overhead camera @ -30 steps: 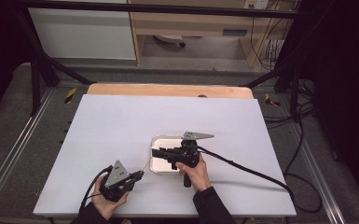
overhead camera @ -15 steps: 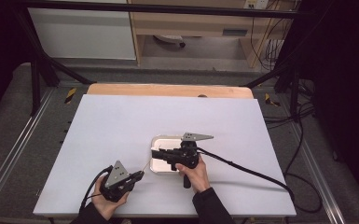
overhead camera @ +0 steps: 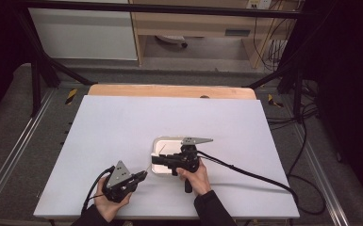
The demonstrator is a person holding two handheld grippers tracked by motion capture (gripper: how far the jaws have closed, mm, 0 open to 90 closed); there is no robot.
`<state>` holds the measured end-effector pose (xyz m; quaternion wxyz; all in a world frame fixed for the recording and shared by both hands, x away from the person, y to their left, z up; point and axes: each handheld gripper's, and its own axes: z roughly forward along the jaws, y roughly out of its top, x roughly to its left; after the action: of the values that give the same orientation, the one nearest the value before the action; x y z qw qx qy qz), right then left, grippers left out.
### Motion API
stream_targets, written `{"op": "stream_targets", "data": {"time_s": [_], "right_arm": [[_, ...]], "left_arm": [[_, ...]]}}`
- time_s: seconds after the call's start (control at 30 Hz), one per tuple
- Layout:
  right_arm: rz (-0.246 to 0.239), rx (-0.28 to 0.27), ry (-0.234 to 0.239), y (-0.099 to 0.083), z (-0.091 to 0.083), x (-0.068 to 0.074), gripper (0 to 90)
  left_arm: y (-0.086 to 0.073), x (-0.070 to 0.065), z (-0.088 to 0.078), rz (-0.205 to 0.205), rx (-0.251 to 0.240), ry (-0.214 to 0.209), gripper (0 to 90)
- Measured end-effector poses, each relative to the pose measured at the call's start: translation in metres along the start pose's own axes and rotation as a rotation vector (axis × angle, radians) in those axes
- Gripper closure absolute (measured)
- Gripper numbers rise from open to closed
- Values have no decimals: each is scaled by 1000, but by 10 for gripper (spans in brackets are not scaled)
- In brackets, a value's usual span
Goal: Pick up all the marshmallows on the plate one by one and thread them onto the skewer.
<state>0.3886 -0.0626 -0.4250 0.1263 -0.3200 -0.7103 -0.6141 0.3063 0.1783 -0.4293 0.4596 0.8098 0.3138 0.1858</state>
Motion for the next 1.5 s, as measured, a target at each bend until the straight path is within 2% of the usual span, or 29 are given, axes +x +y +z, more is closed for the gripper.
{"op": "stream_targets", "data": {"time_s": [0.3,0.33,0.43,0.53,0.67,1.07,1.13,1.27,1.33,1.43,1.5], "right_arm": [[-19,-6,-34,-3,1,0,810],[-20,-9,-38,-3,1,0,809],[-9,20,-25,-7,4,0,803],[-22,27,-40,-11,4,0,800],[-18,27,-44,-11,5,1,796],[-7,54,-49,-9,2,2,784],[-15,66,-55,-8,2,3,738],[-47,64,-59,-9,0,7,534],[-60,68,-69,-10,0,7,460],[-69,66,-79,-12,1,8,394],[-58,66,-79,-13,2,8,359]], "left_arm": [[1,0,7,-10,15,16,889],[2,0,8,-11,5,13,889],[7,-3,11,-14,-14,14,888],[6,-4,15,-10,-4,21,888],[6,-4,15,-14,-14,25,888],[5,-5,16,-16,-21,10,888],[5,-5,16,-20,-23,7,887],[5,-5,15,-27,-30,-2,887],[5,-5,15,-19,-26,1,887],[5,-5,15,-19,-26,4,888],[5,-5,14,-17,-30,5,888]]}}
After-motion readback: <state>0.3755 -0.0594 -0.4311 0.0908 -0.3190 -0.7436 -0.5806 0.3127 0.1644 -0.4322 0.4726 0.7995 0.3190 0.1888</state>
